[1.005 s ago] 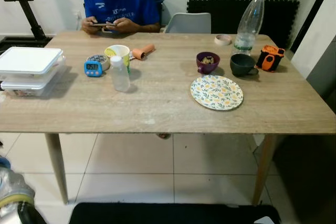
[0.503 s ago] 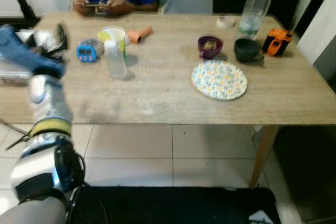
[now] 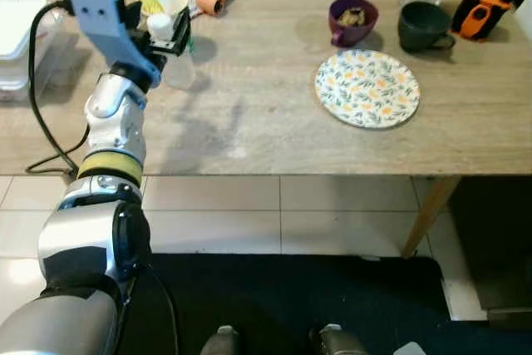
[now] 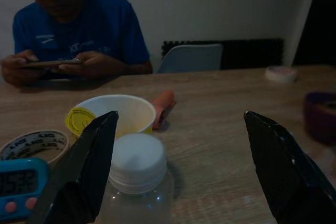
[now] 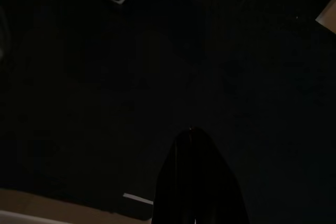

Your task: Restocking fridge

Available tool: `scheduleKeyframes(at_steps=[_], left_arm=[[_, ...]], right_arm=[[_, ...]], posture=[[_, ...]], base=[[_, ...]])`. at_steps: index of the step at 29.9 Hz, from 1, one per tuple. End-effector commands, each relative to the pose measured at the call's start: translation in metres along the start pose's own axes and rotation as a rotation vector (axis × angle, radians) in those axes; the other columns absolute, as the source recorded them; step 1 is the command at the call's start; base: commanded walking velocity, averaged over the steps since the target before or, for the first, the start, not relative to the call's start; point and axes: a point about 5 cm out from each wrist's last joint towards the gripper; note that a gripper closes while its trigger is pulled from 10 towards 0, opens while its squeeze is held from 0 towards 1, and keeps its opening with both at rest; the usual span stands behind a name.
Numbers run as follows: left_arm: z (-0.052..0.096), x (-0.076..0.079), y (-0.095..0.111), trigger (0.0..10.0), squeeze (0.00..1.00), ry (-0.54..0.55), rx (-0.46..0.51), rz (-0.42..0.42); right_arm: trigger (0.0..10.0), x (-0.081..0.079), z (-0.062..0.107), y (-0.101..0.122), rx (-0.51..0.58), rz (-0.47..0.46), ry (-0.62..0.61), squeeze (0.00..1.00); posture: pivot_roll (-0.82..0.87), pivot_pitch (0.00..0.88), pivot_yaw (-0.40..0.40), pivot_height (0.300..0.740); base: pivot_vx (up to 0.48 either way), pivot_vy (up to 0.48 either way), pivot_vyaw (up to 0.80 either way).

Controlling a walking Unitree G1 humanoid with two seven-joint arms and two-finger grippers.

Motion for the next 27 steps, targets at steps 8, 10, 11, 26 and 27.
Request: scheduleKeyframes(at_steps=[8,10,11,26,27], left_arm=[[-0.011,0.014,-0.003,10.0,0.0,0.01,-0.032,-0.055],[-0.011,0.014,-0.003,10.0,0.0,0.018,-0.036,-0.043],[-0.011,0.014,-0.003,10.0,0.0,0.018,-0.036,-0.043],[-0.009,-0.01,0.007,10.0,0.0,0.168,-0.045,-0.022],[-0.009,-0.01,0.007,10.0,0.0,0.168,-0.045,-0.022]], right_arm=[[10.0,-0.013,0.003,-0.022,-0.056,-0.013,0.033,0.0],[10.0,-0.015,0.003,-0.024,-0.057,-0.014,0.036,0.0],[10.0,-0.015,0.003,-0.024,-0.057,-0.014,0.036,0.0],[10.0,-0.023,0.009,-0.047,-0.098,-0.019,0.054,0.0],[10.0,-0.023,0.009,-0.047,-0.098,-0.019,0.054,0.0]], posture=[[-0.11,0.388,0.015,0.74],[-0.12,0.395,0.017,0.74],[-0.12,0.395,0.017,0.74],[-0.13,0.426,0.012,0.74],[-0.13,0.426,0.012,0.74]], base=[[0.0,0.0,0.0],[0.0,0.0,0.0],[0.0,0.0,0.0],[0.0,0.0,0.0],[0.0,0.0,0.0]])
Point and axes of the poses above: a point about 5 cm out from each wrist's last joint towards the gripper, its own z axis pointing back from the gripper into the wrist, its own y axis along the axis of the wrist's last joint, x = y × z, and after that the axes turned 6 degrees about z, right-handed
